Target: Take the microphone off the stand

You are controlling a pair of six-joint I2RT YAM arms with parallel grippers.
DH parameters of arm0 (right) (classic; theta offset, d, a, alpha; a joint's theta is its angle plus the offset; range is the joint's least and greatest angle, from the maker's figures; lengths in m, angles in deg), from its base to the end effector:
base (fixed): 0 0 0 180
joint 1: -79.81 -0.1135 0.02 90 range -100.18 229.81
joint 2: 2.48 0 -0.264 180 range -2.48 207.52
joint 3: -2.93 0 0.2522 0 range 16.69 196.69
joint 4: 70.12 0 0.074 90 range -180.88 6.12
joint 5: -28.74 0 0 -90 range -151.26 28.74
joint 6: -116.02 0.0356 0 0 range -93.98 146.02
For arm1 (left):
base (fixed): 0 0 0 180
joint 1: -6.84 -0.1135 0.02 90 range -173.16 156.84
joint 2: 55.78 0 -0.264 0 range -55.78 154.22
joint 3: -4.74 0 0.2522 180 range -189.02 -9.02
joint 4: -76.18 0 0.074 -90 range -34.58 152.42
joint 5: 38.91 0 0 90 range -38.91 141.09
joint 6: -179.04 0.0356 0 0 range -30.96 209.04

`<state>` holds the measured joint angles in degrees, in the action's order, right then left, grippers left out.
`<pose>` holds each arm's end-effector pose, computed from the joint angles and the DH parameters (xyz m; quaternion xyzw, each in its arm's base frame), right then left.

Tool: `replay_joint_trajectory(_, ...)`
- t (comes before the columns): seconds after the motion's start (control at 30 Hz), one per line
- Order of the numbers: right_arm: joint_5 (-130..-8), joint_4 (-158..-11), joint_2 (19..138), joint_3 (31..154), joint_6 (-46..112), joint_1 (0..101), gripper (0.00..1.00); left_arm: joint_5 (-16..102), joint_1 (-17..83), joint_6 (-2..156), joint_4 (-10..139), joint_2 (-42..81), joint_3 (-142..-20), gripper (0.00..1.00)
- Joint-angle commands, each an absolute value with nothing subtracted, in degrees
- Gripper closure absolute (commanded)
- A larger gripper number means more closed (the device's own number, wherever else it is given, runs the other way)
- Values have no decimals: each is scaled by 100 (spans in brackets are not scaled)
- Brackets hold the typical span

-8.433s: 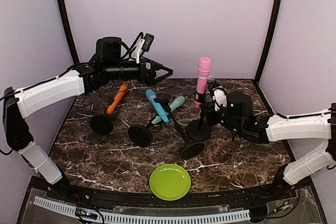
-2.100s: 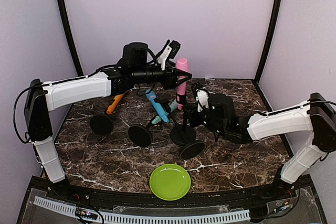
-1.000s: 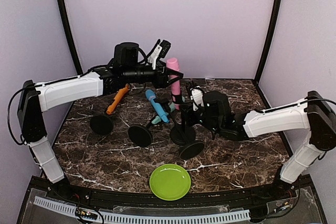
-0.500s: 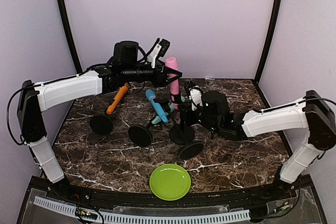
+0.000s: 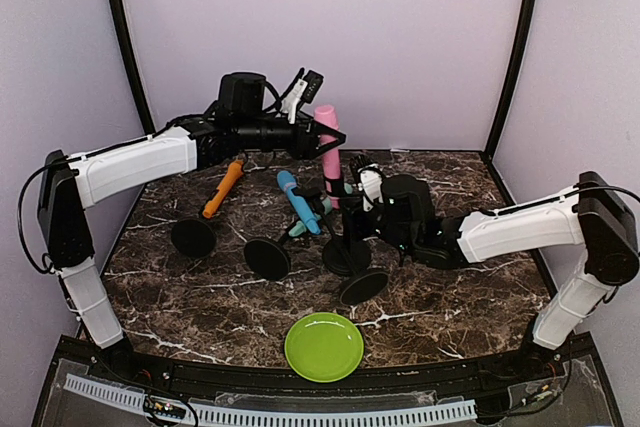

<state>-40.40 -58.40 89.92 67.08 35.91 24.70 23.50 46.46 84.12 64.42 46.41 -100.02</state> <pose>0.2141 0.2848 0.2274 -0.2031 0.7692 0.1937 0.5741 0.3222 -0.2881 0.3660 0.3681 0.6598 -0.4066 0.5137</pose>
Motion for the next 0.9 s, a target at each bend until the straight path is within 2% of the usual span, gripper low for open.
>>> replay_joint_trajectory(0.0,-3737,-6903,9297,6609,3894,2484,100,1943,4524,8358,7231,4242,-10197,100)
replay_joint_trajectory(0.43,-3952,-6949,9164,6490,4327,2792,100,796,4521,8620,8320,3638,-9226,100)
replay_joint_trajectory(0.87,-4015,-6979,9194,6498,4123,2773,100,1272,4518,8523,7906,3744,-9547,100)
